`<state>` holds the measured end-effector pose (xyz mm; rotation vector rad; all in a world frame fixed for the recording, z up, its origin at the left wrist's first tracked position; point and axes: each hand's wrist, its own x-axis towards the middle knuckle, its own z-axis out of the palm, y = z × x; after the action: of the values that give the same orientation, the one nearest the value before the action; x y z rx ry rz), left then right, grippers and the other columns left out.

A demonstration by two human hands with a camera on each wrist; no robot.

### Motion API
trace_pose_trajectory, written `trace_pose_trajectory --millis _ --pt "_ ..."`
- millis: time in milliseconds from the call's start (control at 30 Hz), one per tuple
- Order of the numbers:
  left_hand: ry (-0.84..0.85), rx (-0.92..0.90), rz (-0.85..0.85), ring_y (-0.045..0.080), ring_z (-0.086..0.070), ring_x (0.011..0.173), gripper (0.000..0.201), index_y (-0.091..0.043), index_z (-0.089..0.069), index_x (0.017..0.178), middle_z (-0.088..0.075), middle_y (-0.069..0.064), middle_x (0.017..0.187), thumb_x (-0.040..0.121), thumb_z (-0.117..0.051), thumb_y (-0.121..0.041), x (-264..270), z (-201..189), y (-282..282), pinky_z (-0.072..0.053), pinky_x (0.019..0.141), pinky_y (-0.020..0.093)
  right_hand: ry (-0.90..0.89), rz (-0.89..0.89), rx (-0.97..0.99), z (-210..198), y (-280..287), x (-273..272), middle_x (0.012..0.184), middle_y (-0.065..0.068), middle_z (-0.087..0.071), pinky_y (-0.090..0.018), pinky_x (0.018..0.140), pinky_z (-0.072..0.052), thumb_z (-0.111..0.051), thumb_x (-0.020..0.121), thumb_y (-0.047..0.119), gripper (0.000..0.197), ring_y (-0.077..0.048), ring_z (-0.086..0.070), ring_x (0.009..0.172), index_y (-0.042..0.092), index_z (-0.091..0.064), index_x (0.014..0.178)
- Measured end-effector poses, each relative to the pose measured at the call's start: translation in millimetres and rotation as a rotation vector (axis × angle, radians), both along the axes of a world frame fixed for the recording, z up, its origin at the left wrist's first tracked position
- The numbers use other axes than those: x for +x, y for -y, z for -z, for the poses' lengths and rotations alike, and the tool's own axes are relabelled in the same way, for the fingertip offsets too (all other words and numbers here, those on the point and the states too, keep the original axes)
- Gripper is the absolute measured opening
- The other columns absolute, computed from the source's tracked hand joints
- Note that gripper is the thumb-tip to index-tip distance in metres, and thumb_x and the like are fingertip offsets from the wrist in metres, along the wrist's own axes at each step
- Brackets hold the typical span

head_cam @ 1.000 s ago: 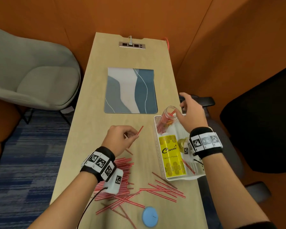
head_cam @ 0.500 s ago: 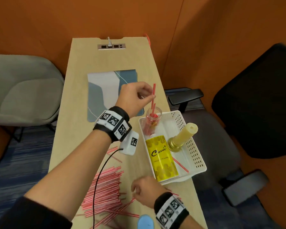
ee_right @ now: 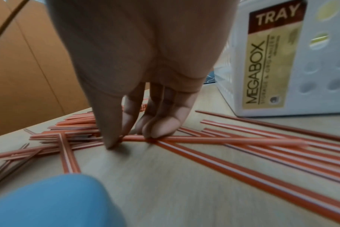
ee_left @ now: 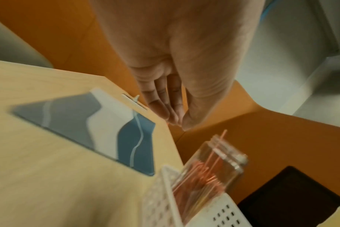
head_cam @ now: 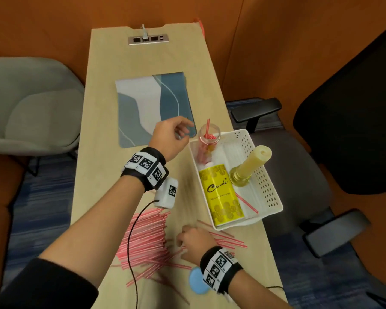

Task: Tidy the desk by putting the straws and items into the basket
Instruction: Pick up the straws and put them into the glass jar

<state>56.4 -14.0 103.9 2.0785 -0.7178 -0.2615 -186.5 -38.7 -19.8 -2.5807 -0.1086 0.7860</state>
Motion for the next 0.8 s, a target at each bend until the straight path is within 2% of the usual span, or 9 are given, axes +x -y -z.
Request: trace_pose_trajectory --millis 100,233,300,367,433,567,667,733,800 --pt "-0.077 0.089 -0.082 0.007 -0.060 0.065 0.023 -0.018 -0.074 0.089 -0.070 -0.002 0.077 0.079 -0.064 0.000 -13 24 -46 -0.048 0.064 0.011 0.021 0.013 -0.020 3 -4 -3 0.106 -0.007 -0.059 -0.039 0.079 -0.049 -0.061 0.089 0.023 0.018 -0.033 -0.061 0.097 0.018 -0.073 0.102" --pt "-0.181 0.446 -0.010 0.003 -0.059 0.065 0.020 -0.031 -0.070 0.075 -0.066 -0.013 0.073 0.076 -0.075 -0.011 -43 68 -115 -0.055 0.073 0.026 0.053 -0.009 -0.063 3 -11 -4 0.104 -0.007 -0.059 -0.037 0.076 -0.050 -0.055 0.093 0.019 0.020 -0.031 -0.061 0.096 0.015 -0.074 0.099" --pt "-0.245 0.580 0.017 0.002 -0.058 0.069 0.013 -0.028 -0.072 0.079 -0.066 -0.012 0.079 0.074 -0.081 -0.020 -62 83 -142 -0.054 0.074 0.026 0.087 -0.062 -0.103 3 -13 -4 0.103 -0.008 -0.060 -0.037 0.075 -0.050 -0.052 0.094 0.017 0.021 -0.030 -0.059 0.096 0.012 -0.072 0.098" --pt "-0.269 0.676 0.058 0.006 -0.059 0.078 0.023 -0.026 -0.074 0.091 -0.067 -0.010 0.089 0.071 -0.086 -0.030 -78 96 -162 -0.048 0.075 0.020 0.115 -0.101 -0.148 2 -13 -3 0.099 -0.010 -0.061 -0.037 0.071 -0.047 -0.048 0.094 0.014 0.023 -0.029 -0.057 0.096 0.008 -0.070 0.096" --pt "-0.265 0.700 0.067 0.008 -0.059 0.084 0.033 -0.025 -0.074 0.098 -0.067 -0.009 0.094 0.070 -0.087 -0.034 -89 106 -175 -0.046 0.077 0.018 0.111 -0.118 -0.188 -1 -13 -2 0.095 -0.011 -0.064 -0.036 0.069 -0.046 -0.046 0.093 0.011 0.022 -0.029 -0.058 0.094 0.008 -0.068 0.096" --pt "-0.219 0.637 0.044 0.009 -0.061 0.083 0.029 -0.023 -0.076 0.098 -0.068 -0.006 0.095 0.073 -0.085 -0.035 -93 114 -180 -0.051 0.079 0.021 0.062 -0.102 -0.184 -9 -8 2 0.097 -0.013 -0.066 -0.036 0.074 -0.050 -0.047 0.091 0.007 0.021 -0.031 -0.061 0.093 0.011 -0.066 0.100" --pt "-0.189 0.585 0.031 0.009 -0.060 0.083 0.019 -0.021 -0.077 0.095 -0.070 -0.004 0.097 0.078 -0.082 -0.029 -94 116 -181 -0.051 0.082 0.022 0.037 -0.126 -0.135 -8 -5 4 0.112 -0.007 -0.062 -0.038 0.088 -0.049 -0.063 0.089 0.025 0.028 -0.024 -0.056 0.105 0.016 -0.062 0.116" --pt "-0.179 0.559 0.013 0.009 -0.060 0.082 0.015 -0.021 -0.077 0.092 -0.070 -0.005 0.095 0.080 -0.080 -0.029 -95 118 -181 -0.049 0.079 0.021 0.015 -0.133 -0.120 -5 -8 2 0.114 -0.004 -0.059 -0.036 0.087 -0.048 -0.070 0.085 0.034 0.037 -0.022 -0.054 0.105 0.019 -0.061 0.118" --pt "-0.168 0.551 0.020 0.009 -0.058 0.082 0.012 -0.021 -0.077 0.090 -0.069 -0.006 0.093 0.082 -0.078 -0.030 -98 119 -181 -0.047 0.078 0.021 0.039 -0.098 -0.104 -1 -14 -1 0.109 -0.003 -0.058 -0.034 0.082 -0.047 -0.069 0.086 0.034 0.027 -0.023 -0.056 0.102 0.019 -0.065 0.109"
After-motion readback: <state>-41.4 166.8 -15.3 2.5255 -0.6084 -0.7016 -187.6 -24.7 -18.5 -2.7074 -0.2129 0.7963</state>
